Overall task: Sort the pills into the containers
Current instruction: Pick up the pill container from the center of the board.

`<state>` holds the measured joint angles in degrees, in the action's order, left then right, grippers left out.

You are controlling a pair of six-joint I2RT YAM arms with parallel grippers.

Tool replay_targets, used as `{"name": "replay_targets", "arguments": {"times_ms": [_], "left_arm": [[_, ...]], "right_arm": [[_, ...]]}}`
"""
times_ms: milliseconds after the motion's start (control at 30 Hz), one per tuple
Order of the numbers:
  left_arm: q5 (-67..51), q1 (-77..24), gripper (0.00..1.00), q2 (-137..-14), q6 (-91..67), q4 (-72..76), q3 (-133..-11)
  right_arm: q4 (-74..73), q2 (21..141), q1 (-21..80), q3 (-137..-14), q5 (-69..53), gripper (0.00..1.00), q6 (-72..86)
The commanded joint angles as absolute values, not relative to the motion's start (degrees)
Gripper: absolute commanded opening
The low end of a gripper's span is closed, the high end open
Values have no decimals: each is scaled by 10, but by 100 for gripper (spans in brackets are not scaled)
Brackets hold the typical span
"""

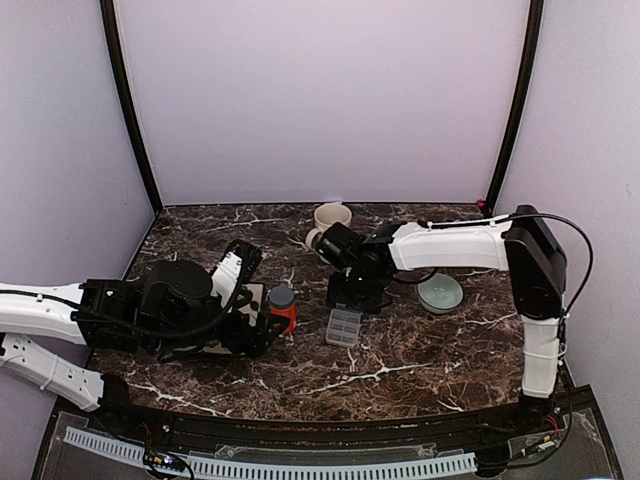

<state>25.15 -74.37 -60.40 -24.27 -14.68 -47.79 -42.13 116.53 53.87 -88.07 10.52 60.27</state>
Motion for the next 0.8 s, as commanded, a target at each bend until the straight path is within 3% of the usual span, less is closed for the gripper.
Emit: {"name": "replay_targets", "arguments": {"times_ms": [0, 367, 767], "left_arm": [[235, -738, 94, -616, -259, -121, -469], [167, -691, 94, -660, -261, -24, -454], [59, -661, 93, -725, -298, 0, -501]], "right_arm": [[-380, 1078, 560, -857, 126, 33, 552], [-334, 970, 599, -811, 90, 37, 504], [-297, 933, 624, -801, 74, 38, 490]]}}
